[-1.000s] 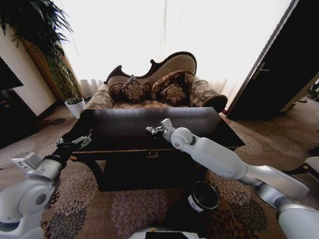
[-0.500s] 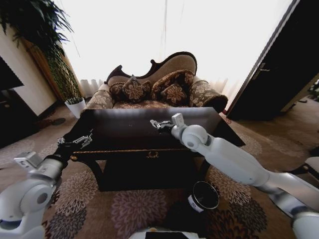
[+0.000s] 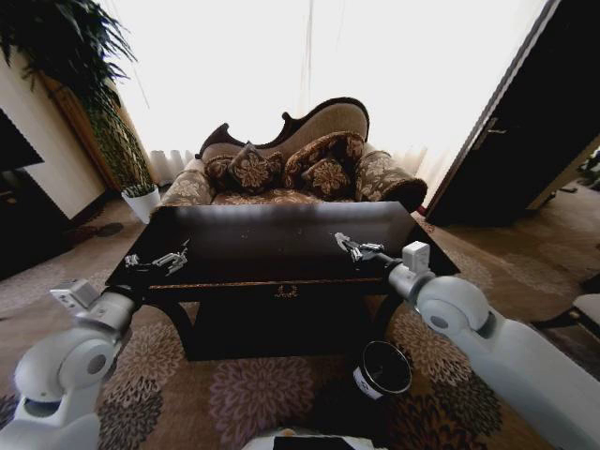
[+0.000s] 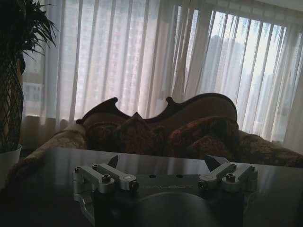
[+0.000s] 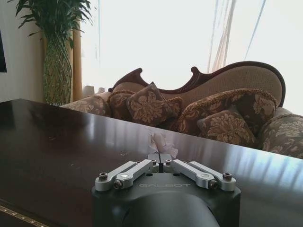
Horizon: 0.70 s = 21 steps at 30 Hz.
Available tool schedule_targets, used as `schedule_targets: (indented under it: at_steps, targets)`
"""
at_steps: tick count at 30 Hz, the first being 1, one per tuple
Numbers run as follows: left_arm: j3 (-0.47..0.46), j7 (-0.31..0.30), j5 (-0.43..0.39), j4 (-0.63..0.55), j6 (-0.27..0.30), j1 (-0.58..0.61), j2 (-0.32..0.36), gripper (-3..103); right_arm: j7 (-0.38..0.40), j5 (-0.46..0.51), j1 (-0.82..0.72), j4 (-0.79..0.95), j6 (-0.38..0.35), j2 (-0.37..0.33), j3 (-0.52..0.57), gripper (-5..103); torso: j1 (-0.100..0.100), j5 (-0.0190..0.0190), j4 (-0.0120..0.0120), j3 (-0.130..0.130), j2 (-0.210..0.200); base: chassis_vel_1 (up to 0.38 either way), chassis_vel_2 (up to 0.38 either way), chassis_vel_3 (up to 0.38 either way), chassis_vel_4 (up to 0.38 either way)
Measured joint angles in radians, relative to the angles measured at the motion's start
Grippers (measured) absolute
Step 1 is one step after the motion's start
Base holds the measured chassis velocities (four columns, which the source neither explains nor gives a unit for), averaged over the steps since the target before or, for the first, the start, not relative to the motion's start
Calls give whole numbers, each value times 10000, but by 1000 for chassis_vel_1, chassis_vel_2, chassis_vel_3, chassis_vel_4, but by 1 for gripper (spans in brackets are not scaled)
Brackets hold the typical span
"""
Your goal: Move to the front of the table and place the trash on the table into the trash bin.
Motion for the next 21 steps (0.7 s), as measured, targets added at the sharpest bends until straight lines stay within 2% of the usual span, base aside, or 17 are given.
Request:
schedule_targets:
  at_steps: [4, 6, 8, 9, 11, 12, 15, 17, 19, 20, 21]
  targets:
    - [150, -3, 1, 0, 0, -113, -18, 100, -459, -670, -2653, 828, 295, 919, 2446, 0, 0, 6, -4, 0, 0, 0, 0, 0, 0]
    - [161, -2, 1, 0, 0, -121, -19, 100, -500, -764, -2802, 891, 330, 1011, 2597, 0, 0, 7, -4, 0, 0, 0, 0, 0, 0]
    - [244, -3, 3, 12, -2, -172, -23, 100, -994, -2307, -4128, 1395, 904, 2106, 3632, 0, -1, 3, -4, 0, 1, 0, 0, 0, 0]
    - [244, -3, 3, 12, -2, -172, -23, 100, -994, -2307, -4128, 1395, 904, 2106, 3632, 0, -1, 3, -4, 0, 1, 0, 0, 0, 0]
    - [267, -5, 5, 7, -8, -168, -13, 100, -1351, -3602, -4939, 1621, 1511, 3038, 3892, 0, -2, 1, -3, 0, 0, 0, 0, 0, 0]
    - [267, -5, 5, 7, -8, -168, -13, 100, -1351, -3602, -4939, 1621, 1511, 3038, 3892, 0, -2, 1, -3, 0, 0, 0, 0, 0, 0]
    - [208, -8, -23, -80, -17, -116, 52, 100, -1787, -4984, -5874, 1653, 2489, 4266, 4015, 0, -1, 4, -5, 1, 1, 0, 0, 0, 0]
    - [184, -6, -34, -92, -19, -103, 64, 100, -1827, -5137, -5969, 1624, 2650, 4369, 4035, 0, -1, 2, -4, 0, 1, 0, 0, 0, 0]
    - [107, -8, -56, -132, -37, -45, 88, 100, -2012, -5545, -6295, 1454, 3323, 4513, 4089, 0, -1, 3, -4, 0, 1, 0, 0, 0, 0]
    - [12, -7, -77, -176, -73, 54, 100, 100, -2144, -5849, -6510, 1241, 3982, 4455, 4141, 0, -2, 2, -3, 0, 1, 0, 0, 0, 0]
    - [12, -7, -77, -176, -73, 54, 100, 100, -2144, -5849, -6510, 1241, 3982, 4455, 4141, 0, -2, 2, -3, 0, 1, 0, 0, 0, 0]
